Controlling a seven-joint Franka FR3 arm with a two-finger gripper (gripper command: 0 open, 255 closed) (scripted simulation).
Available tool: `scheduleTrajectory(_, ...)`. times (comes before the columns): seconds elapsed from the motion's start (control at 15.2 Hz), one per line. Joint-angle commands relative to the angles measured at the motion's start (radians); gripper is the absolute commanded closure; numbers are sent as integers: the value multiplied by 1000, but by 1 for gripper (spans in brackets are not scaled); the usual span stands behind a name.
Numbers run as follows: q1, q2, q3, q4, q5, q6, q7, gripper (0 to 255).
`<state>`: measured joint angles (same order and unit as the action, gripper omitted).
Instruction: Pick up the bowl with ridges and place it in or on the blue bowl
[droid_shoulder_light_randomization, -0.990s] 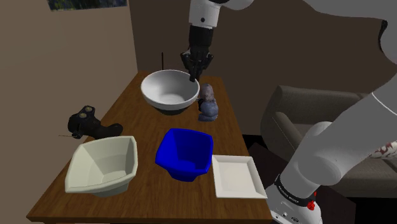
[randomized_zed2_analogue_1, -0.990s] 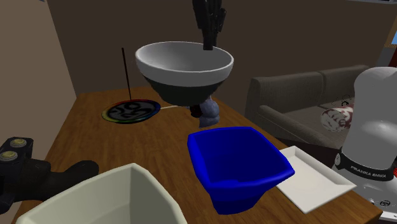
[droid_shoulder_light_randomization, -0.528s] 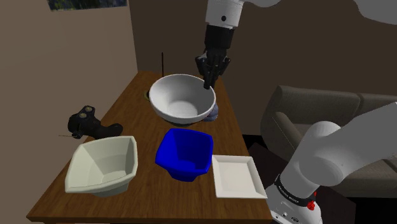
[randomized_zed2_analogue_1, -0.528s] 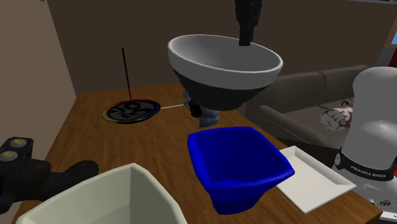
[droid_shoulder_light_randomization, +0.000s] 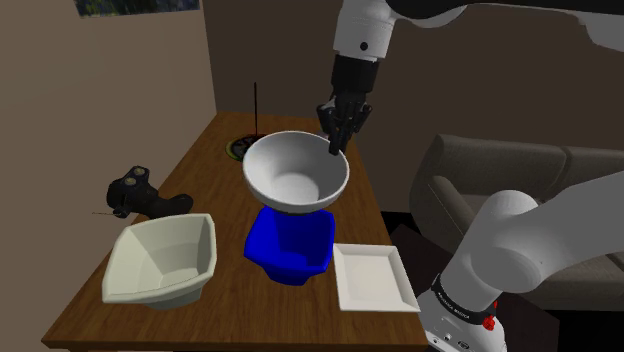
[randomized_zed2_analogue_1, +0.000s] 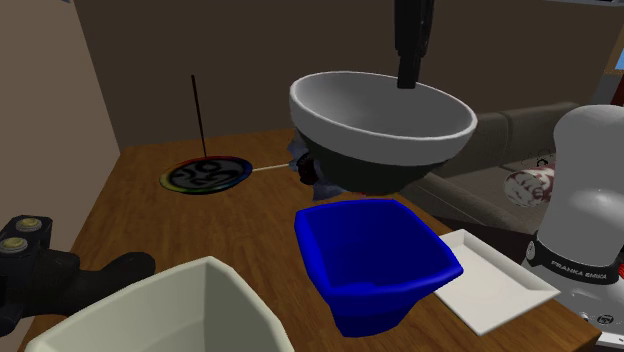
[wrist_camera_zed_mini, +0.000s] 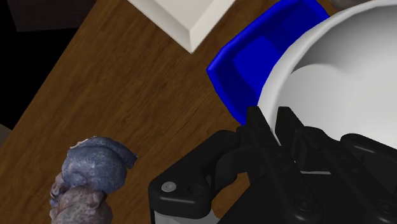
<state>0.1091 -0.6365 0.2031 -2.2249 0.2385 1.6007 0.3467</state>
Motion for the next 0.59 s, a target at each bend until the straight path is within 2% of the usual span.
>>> scheduleTrajectory(0.0,1,-6,2,-34,3,29,-5,255)
scheduleTrajectory(0.53,5,-20,14,-150,15,131,-19,255)
